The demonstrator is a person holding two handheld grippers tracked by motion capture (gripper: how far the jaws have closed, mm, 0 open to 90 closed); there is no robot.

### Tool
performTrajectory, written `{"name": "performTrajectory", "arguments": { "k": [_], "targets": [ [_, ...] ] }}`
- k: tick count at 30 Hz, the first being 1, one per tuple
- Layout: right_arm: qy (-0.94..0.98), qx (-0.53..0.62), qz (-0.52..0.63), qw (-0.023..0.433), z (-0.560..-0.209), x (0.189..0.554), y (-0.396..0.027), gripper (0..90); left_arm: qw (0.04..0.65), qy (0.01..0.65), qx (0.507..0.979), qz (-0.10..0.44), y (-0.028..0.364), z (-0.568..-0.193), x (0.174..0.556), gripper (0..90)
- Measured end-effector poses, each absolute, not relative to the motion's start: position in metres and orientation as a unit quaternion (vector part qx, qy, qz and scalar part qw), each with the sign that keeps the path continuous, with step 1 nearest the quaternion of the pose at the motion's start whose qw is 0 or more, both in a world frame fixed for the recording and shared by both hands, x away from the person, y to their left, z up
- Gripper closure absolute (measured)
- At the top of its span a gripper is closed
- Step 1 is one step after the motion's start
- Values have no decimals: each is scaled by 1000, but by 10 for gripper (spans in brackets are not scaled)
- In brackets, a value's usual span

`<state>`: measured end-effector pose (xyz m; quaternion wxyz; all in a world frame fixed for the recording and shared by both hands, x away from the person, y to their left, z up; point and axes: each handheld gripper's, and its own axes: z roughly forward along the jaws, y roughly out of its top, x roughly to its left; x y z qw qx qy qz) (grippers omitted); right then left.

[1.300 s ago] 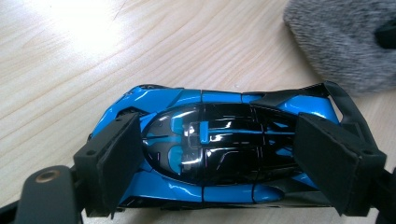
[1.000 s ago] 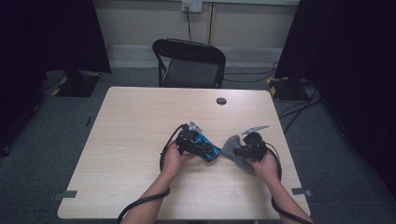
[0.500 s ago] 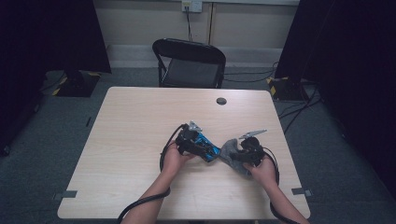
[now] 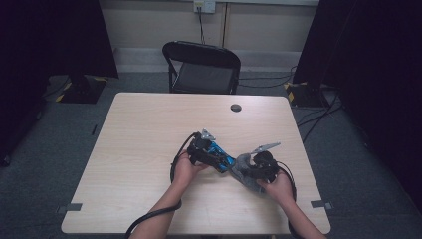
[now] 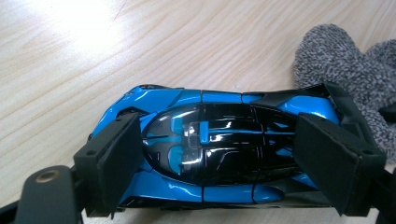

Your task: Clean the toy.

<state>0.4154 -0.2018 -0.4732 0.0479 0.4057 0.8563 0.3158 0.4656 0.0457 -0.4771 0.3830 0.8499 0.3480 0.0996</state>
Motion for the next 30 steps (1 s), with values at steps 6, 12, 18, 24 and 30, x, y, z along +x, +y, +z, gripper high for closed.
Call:
{"name": "performTrajectory", "arguments": {
  "k": [6,12,18,24,30],
  "targets": [
    [857,401,322,37,-474,411,-200,764,383,348,850,100,46,-477,466,159],
    [858,397,326,31,-475,405,-194,763,383,348,850,100,46,-477,466,159],
    [859,389,331,21,-476,402,-192,764,382,348,850,100,46,-477,466,159],
    [862,382,333,18,-476,398,-187,764,383,348,850,100,46,-477,466,159],
    [868,369,332,11,-476,394,-183,764,382,348,850,101,45,-477,466,160]
  ]
}}
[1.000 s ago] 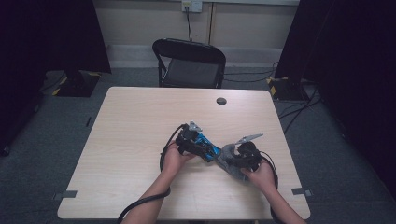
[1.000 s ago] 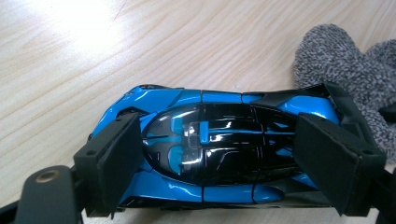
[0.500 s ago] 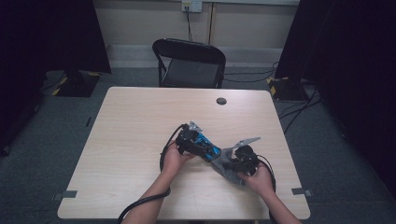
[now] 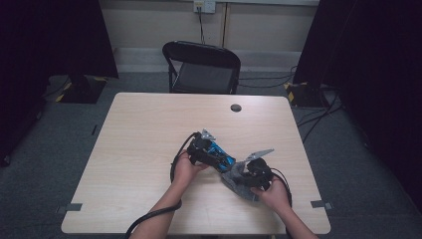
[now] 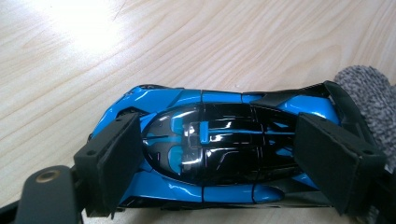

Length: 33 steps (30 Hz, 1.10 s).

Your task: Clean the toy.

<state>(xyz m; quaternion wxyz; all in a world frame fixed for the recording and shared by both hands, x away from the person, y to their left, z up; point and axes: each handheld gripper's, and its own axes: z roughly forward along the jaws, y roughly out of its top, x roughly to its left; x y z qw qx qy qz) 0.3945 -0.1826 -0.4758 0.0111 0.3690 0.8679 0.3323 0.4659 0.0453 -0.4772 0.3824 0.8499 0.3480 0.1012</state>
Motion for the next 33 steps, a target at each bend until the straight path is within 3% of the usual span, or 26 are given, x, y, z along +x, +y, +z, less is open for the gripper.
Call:
{"name": "performTrajectory", "arguments": {
  "k": [33],
  "targets": [
    [887,303,345,-41,-478,384,-141,761,380,347,851,100,45,-477,466,160]
  ]
}}
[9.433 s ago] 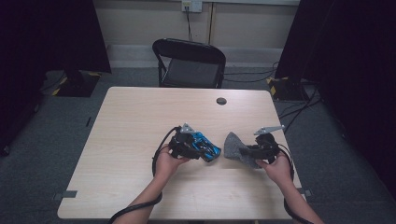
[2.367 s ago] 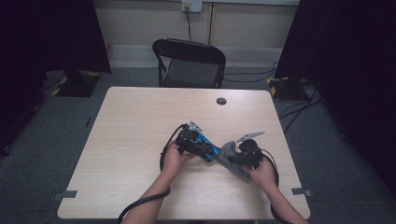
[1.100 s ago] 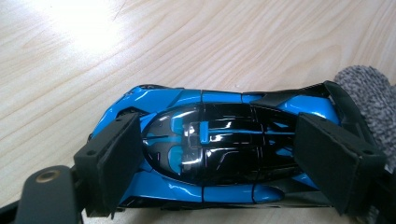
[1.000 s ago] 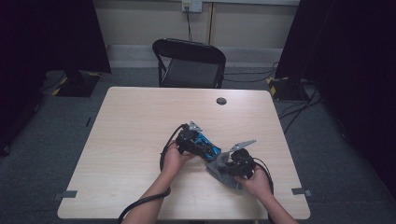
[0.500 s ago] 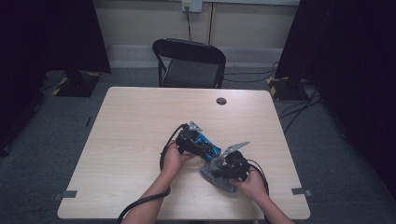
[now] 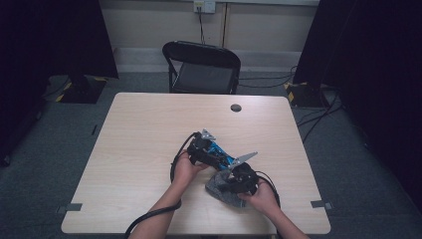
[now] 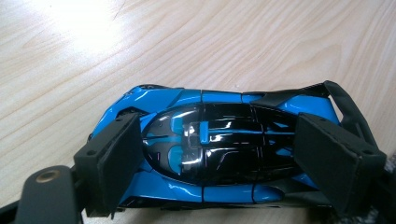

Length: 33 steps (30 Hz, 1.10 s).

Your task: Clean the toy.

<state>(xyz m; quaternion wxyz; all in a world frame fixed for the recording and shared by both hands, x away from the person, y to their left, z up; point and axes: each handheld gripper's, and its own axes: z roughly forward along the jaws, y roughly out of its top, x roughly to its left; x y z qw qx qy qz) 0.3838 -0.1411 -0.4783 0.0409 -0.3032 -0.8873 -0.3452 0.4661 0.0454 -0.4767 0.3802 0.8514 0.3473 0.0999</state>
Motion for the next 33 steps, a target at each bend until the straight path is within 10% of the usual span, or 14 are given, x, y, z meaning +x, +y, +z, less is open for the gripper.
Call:
{"name": "performTrajectory", "arguments": {
  "k": [33],
  "targets": [
    [-890,-284,-356,15,-432,383,-175,757,384,349,849,101,45,-477,466,160]
  ]
}}
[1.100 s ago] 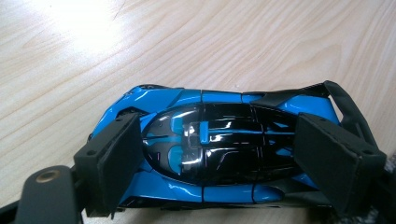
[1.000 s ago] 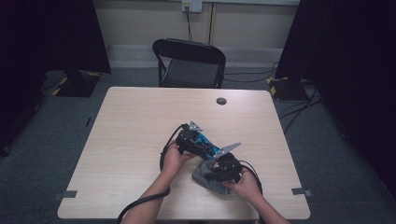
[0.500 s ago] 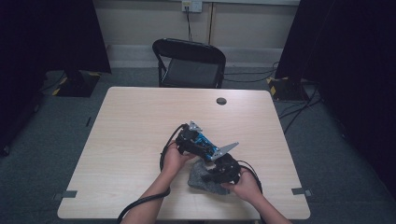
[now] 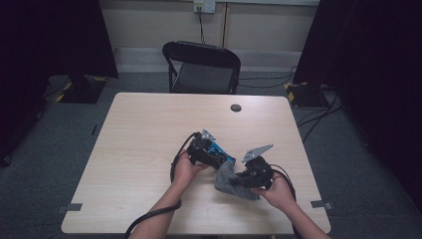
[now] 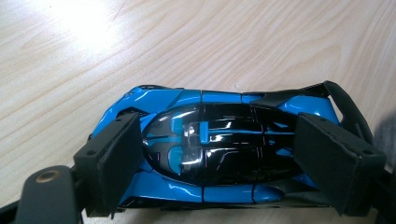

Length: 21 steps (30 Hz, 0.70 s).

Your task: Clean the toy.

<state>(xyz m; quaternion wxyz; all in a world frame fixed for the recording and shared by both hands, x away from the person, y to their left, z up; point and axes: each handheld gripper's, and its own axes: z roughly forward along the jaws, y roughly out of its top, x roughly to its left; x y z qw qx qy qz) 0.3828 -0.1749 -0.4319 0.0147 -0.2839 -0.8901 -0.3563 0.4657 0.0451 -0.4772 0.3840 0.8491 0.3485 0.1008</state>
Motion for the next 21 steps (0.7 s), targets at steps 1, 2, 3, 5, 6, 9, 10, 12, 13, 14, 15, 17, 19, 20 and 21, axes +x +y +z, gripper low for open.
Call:
{"name": "performTrajectory", "arguments": {
  "k": [1,2,3,5,6,9,10,12,13,14,15,17,19,20,21],
  "targets": [
    [-889,-288,-357,11,-430,384,-178,757,384,349,849,101,45,-477,466,160],
    [-888,-290,-358,11,-429,386,-181,757,384,349,849,101,45,-477,466,160],
    [-886,-295,-357,7,-428,387,-185,757,385,349,849,100,45,-477,465,160],
    [-886,-299,-355,1,-426,389,-190,757,384,349,849,99,45,-477,465,160],
    [-885,-302,-355,-4,-426,390,-193,757,385,349,849,99,45,-477,465,160],
    [-881,-313,-355,-11,-426,394,-201,757,385,348,849,99,45,-477,465,160],
    [-879,-317,-355,-14,-426,395,-204,757,385,349,849,99,45,-477,465,160],
    [-874,-326,-359,-13,-426,398,-210,757,384,349,849,99,45,-477,465,160],
    [-874,-329,-358,-17,-425,399,-212,757,383,348,850,100,45,-477,466,160],
    [-873,-331,-357,-19,-425,400,-214,757,382,347,850,101,45,-477,466,160],
    [-874,-333,-355,-24,-425,401,-216,757,382,348,850,101,45,-477,466,160],
    [-873,-337,-352,-29,-424,403,-219,757,382,347,851,101,45,-477,466,160],
    [-871,-343,-351,-33,-423,406,-223,757,382,348,850,101,45,-477,466,160],
    [-870,-346,-350,-35,-423,407,-225,757,383,348,850,101,45,-477,466,160],
    [-868,-351,-349,-37,-423,409,-228,757,383,348,850,99,45,-477,465,160]
  ]
}}
